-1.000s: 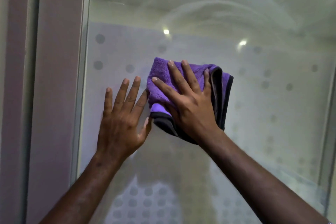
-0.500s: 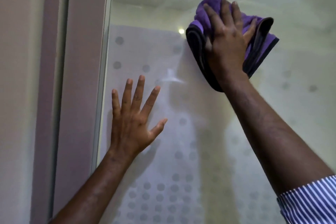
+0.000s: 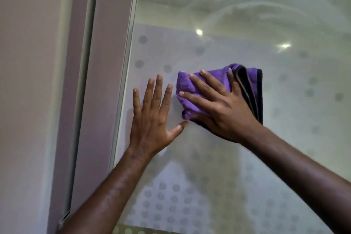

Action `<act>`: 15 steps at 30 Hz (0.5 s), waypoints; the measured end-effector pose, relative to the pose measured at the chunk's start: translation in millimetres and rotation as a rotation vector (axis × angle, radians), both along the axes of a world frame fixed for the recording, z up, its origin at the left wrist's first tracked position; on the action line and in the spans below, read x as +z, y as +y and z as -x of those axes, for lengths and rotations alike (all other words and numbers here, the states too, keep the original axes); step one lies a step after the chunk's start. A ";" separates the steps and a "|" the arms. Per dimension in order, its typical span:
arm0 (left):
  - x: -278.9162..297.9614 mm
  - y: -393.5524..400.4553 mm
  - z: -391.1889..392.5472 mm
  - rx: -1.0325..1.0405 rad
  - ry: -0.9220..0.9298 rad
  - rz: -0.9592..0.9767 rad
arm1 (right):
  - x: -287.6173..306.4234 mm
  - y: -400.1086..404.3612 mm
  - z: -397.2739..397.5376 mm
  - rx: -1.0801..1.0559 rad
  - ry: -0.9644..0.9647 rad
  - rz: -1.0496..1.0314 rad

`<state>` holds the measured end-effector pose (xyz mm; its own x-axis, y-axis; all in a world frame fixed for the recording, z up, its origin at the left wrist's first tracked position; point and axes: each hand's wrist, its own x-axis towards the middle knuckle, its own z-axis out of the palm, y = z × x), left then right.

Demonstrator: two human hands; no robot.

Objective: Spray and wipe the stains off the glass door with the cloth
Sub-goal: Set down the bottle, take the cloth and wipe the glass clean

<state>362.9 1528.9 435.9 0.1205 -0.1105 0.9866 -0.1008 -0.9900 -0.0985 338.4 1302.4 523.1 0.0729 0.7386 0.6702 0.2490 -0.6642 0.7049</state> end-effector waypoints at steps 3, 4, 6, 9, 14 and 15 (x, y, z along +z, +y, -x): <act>-0.5 0.1 2.3 0.029 0.034 -0.015 | 36.2 3.6 2.8 0.011 -0.025 -0.199; -0.3 0.2 2.6 0.037 0.041 -0.016 | 48.1 7.0 3.5 0.020 -0.013 -0.301; -0.1 0.2 3.1 0.040 0.048 -0.015 | 63.0 15.3 4.3 0.035 0.025 -0.448; 0.1 -0.3 2.9 0.027 0.040 -0.018 | 53.0 24.0 4.2 0.063 0.043 -0.417; 0.8 -0.1 2.2 0.001 0.030 -0.006 | -14.5 27.0 -1.7 0.060 0.028 -0.084; 0.7 0.3 2.0 0.009 0.037 -0.003 | -16.4 26.3 -2.2 0.053 0.018 -0.062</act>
